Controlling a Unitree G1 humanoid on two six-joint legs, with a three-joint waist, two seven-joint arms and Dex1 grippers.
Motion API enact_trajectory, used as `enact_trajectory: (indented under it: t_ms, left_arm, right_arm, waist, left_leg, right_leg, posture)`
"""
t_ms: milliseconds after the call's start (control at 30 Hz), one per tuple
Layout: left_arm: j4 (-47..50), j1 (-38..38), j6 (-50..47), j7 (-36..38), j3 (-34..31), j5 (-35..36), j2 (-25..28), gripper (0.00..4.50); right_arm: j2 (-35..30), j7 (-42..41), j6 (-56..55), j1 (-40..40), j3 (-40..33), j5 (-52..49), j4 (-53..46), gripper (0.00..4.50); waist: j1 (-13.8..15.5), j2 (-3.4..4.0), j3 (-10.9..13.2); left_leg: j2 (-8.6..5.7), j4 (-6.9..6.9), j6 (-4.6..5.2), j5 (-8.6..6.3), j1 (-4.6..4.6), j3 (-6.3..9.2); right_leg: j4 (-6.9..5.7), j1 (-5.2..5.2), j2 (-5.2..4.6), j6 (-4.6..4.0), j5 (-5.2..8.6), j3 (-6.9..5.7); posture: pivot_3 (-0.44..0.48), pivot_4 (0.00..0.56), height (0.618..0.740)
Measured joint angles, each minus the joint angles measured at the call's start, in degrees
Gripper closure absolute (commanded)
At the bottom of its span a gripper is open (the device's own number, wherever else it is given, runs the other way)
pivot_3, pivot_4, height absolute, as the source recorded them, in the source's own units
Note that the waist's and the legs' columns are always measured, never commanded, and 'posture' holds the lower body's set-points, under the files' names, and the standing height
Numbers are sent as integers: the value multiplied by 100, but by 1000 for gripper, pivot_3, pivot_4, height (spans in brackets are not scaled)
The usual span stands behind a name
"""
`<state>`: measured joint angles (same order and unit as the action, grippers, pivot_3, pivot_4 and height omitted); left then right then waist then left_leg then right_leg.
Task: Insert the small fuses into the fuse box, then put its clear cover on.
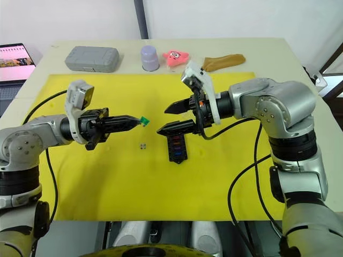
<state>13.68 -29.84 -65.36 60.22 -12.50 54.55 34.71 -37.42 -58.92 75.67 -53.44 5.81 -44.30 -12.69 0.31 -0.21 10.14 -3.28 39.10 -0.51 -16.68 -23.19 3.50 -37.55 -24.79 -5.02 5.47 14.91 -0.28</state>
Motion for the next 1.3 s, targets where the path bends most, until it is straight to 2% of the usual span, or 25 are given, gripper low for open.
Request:
enact_trajectory:
  t_ms: [67,667,1300]
  left_arm:
    - [1,-18,-9,-124,2,105,0,4500]
    - [-3,-166,116,-328,226,295,12,4500]
    - [-8,-165,218,-400,225,350,88,4500]
  right_arm:
    - [63,85,159,-15,-67,-133,62,1855]
    - [588,813,612,-287,-309,-669,241,1855]
    - [596,949,653,-374,-280,-830,314,1855]
  waist:
    - [-3,0,0]
    - [-103,0,0]
    - [-103,0,0]
  left_leg:
    - [0,0,0,0,0,0]
    - [0,-1,0,0,-1,-1]
    - [0,-1,0,0,-2,-1]
  right_leg:
    - [0,0,0,0,0,0]
    - [-1,-2,4,1,-1,0]
    - [-1,-3,4,1,-1,0]
  posture:
    - [0,150,731]
    - [0,150,731]
    - [0,150,731]
